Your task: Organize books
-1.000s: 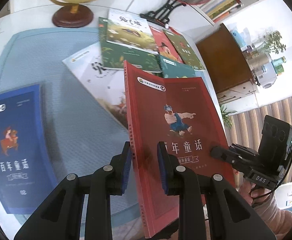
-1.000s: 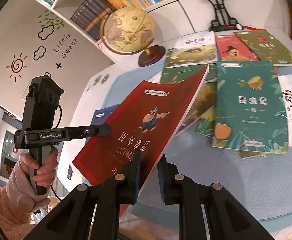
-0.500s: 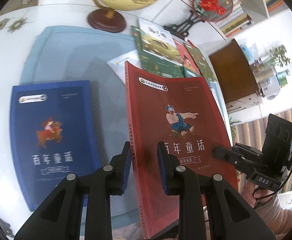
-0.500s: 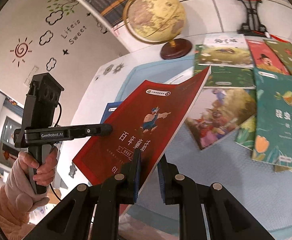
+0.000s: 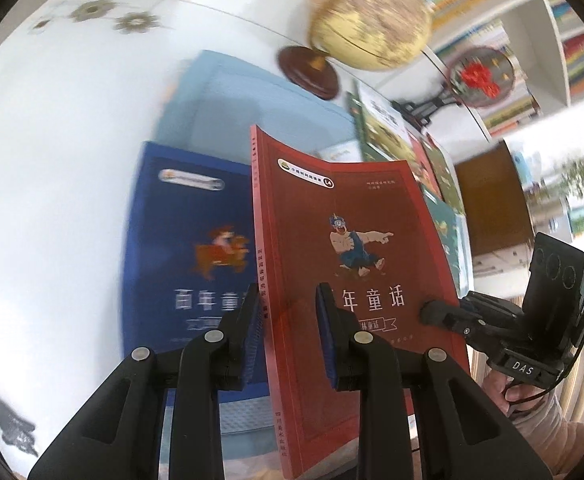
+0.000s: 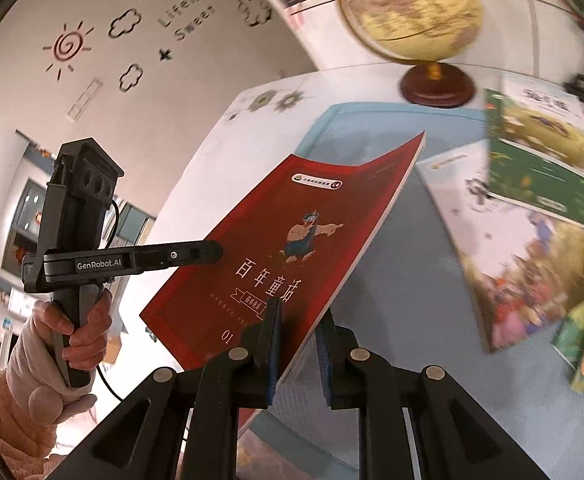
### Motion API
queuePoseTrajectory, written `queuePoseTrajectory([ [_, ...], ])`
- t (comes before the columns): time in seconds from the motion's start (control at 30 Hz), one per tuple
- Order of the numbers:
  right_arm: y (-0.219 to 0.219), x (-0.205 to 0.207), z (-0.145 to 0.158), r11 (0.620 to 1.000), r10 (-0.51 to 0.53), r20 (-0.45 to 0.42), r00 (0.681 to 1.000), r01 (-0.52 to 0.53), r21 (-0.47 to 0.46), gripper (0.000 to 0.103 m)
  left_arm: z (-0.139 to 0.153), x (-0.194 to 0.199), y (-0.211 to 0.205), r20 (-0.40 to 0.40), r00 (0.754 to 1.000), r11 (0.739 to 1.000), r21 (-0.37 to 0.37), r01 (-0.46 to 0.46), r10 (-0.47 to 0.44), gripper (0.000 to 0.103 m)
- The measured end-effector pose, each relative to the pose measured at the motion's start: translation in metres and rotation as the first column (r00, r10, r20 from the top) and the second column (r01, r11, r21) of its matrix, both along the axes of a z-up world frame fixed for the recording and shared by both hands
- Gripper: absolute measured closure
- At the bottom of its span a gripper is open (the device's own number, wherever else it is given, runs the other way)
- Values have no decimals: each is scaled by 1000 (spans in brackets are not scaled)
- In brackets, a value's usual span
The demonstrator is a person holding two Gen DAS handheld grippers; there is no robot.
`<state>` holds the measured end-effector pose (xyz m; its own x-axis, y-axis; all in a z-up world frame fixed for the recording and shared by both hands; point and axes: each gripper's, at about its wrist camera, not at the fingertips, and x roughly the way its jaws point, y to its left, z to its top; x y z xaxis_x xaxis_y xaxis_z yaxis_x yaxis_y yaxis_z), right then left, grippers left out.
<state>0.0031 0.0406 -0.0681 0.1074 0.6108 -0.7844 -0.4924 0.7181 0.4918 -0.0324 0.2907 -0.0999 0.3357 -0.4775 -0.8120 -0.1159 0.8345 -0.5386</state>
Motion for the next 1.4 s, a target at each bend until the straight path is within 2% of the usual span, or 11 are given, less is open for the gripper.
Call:
queuePoseTrajectory([
  [0.2, 39, 8, -9, 997, 75, -5, 997, -76, -10, 87, -9, -8, 31, -13, 997, 997, 4, -78, 78, 81],
  [0.47, 67, 14, -29, 996, 92, -44, 995, -93, -8, 87, -29, -11, 52, -48, 991, 992, 15, -123, 124, 81],
  [0.73, 74, 14, -49, 996, 80, -85, 993, -84, -43, 87, -46, -10, 53, -87, 990, 994, 30, -107, 110, 81],
  [0.93, 76, 16, -73, 996, 46, -164, 985, -59, -72, 87, -57, -8, 49, -117, 988, 994, 54, -94, 100, 81],
  [1.07, 81, 13, -85, 992, 43, -184, 982, -63, -105, 87, -62, -10, 49, -131, 986, 994, 61, -92, 99, 80],
  [1.4, 80, 15, -107, 993, 0, -220, 976, -26, -113, 85, -70, -9, 46, -154, 983, 993, 80, -90, 102, 79],
])
